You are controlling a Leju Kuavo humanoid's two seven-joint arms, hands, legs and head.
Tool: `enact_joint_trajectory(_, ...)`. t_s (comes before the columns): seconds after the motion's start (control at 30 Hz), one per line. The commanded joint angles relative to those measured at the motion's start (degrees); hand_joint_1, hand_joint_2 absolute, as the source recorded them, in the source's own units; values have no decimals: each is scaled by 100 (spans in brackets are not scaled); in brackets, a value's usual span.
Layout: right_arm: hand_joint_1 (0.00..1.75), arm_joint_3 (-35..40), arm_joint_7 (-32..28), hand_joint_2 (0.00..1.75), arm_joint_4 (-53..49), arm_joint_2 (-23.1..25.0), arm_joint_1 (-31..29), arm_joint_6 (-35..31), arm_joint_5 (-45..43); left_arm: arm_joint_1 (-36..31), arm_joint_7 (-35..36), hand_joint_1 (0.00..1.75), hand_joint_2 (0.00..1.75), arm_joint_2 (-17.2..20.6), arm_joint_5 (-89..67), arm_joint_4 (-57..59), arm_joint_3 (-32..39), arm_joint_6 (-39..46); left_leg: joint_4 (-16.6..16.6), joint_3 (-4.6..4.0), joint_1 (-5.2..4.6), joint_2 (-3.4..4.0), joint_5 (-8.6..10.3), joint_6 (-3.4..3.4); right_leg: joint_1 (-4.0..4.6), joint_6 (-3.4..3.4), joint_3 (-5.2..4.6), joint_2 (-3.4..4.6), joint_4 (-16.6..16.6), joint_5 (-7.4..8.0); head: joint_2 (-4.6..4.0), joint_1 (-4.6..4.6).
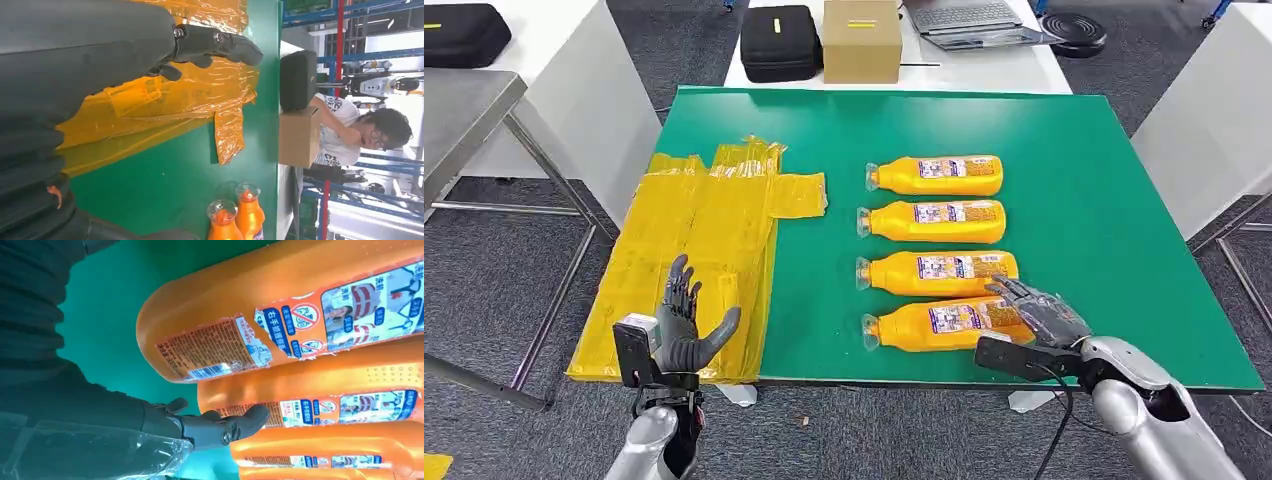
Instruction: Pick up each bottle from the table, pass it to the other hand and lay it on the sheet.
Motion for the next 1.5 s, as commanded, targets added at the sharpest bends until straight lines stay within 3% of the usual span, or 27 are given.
enact_joint_trajectory(0.03, 0, 377, 55, 175, 1045, 332, -634, 99, 50, -234, 2, 0, 175, 32, 39, 405, 7, -20, -4, 23, 7, 15, -7, -9, 8, -8, 22, 12, -9, -1, 0, 0)
enact_joint_trajectory(0.33, 0, 816, 15, 175, 1560, 518, -1038, 134, 139, -154, 19, 0, 175, 0, 10, 320, 48, -10, -5, 25, 7, 19, -8, -10, 8, -9, 22, 16, -8, -2, 0, -2)
enact_joint_trajectory(1.0, 0, 1012, 0, 175, 1548, 425, -1055, 184, 49, -176, 26, 0, 175, 15, -12, 346, 20, -54, -2, 33, 8, 14, -12, -12, 9, -11, 30, 10, -4, -8, 0, -2)
enact_joint_trajectory(1.1, 31, 1034, 6, 175, 1455, 426, -928, 156, 50, -182, 27, 0, 175, 23, -12, 380, 18, -55, -3, 33, 9, 11, -12, -13, 10, -11, 32, 7, -7, -8, 0, -2)
enact_joint_trajectory(1.13, 51, 1032, 19, 175, 1409, 416, -883, 137, 62, -190, 26, 0, 175, 18, -11, 400, 16, -55, -4, 27, 8, 7, -9, -11, 9, -9, 27, 4, -7, -6, 0, 0)
enact_joint_trajectory(1.37, 61, 1037, 41, 175, 1409, 430, -871, 124, 84, -196, 19, 0, 175, 6, -11, 399, 29, -31, -4, 27, 7, 6, -6, -11, 8, -9, 25, 2, -7, -5, 0, 0)
enact_joint_trajectory(1.43, 77, 1039, 42, 175, 1474, 443, -908, 104, 95, -193, 17, 0, 175, 2, -11, 395, 44, -16, -3, 34, 10, 7, -10, -13, 11, -12, 33, 2, -7, -8, 0, -2)
enact_joint_trajectory(1.47, 133, 1044, 43, 175, 1482, 444, -912, 104, 99, -193, 17, 0, 175, 1, -11, 394, 46, -16, -3, 26, 9, 6, -7, -11, 9, -10, 25, 2, -8, -5, 0, 0)
enact_joint_trajectory(1.5, 145, 1051, 43, 175, 1506, 455, -937, 106, 105, -188, 17, 0, 175, -2, -12, 392, 49, -12, -3, 43, 12, 9, -15, -15, 13, -14, 42, 4, -8, -11, 0, -2)
